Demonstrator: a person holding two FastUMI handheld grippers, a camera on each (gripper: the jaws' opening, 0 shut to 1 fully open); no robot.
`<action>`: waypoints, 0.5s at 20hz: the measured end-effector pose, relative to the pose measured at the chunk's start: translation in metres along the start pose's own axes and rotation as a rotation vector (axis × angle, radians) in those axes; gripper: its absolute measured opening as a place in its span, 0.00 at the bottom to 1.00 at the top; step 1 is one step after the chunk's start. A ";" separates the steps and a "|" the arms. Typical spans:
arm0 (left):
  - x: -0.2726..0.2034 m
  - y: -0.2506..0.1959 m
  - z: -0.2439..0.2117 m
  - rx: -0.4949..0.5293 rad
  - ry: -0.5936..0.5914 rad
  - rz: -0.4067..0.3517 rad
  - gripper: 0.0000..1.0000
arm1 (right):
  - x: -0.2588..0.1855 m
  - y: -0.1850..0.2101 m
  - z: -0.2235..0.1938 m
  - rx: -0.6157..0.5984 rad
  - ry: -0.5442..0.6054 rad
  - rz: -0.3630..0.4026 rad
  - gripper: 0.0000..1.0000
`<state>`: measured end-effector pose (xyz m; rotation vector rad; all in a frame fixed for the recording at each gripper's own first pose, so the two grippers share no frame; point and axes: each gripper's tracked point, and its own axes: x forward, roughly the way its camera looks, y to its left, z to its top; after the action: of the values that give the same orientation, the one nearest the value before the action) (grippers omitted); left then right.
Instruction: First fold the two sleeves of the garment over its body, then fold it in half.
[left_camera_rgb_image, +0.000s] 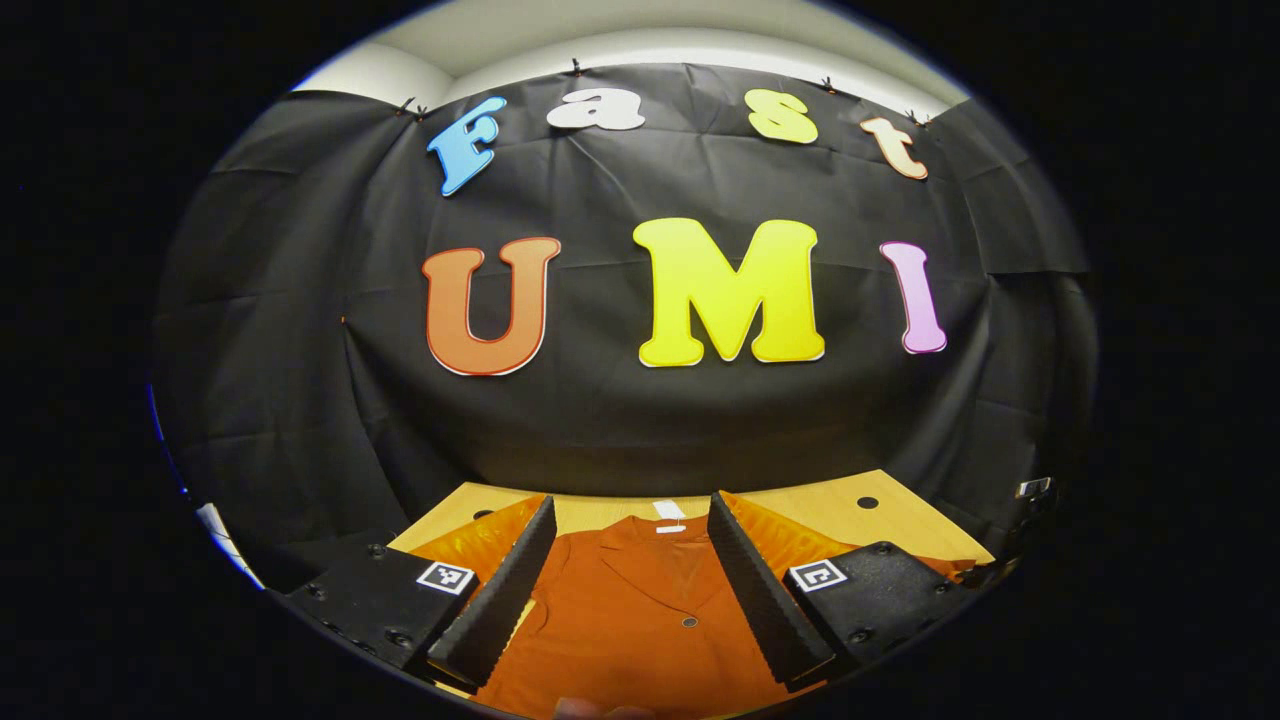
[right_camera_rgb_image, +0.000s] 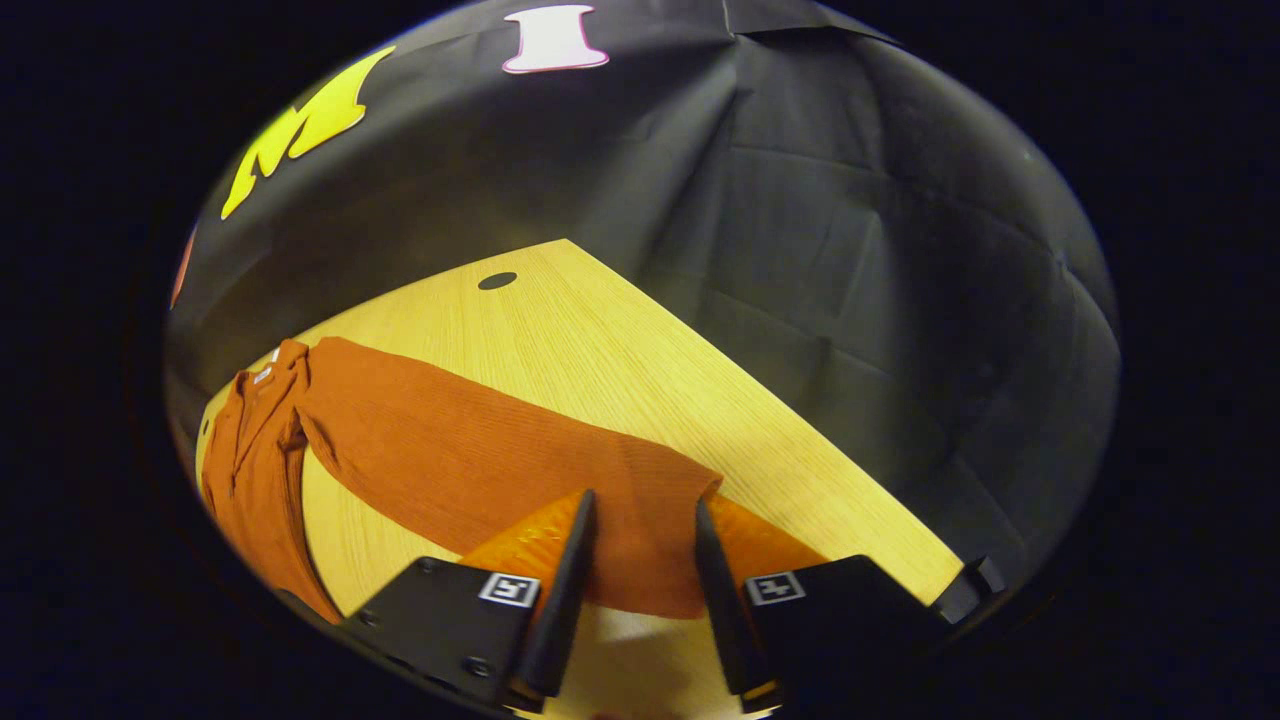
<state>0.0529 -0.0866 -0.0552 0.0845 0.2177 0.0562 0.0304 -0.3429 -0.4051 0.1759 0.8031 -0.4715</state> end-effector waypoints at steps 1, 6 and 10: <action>0.000 0.005 0.000 -0.003 -0.001 0.007 0.98 | 0.000 0.004 -0.001 0.014 0.010 0.008 0.41; -0.005 0.034 -0.006 -0.012 0.007 0.035 0.98 | -0.002 0.006 0.007 0.016 0.005 -0.015 0.02; -0.009 0.066 -0.010 -0.024 0.007 0.068 0.98 | -0.030 0.016 0.041 0.021 -0.061 0.006 0.01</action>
<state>0.0389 -0.0211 -0.0575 0.0682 0.2207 0.1268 0.0469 -0.3317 -0.3558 0.1826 0.7382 -0.4775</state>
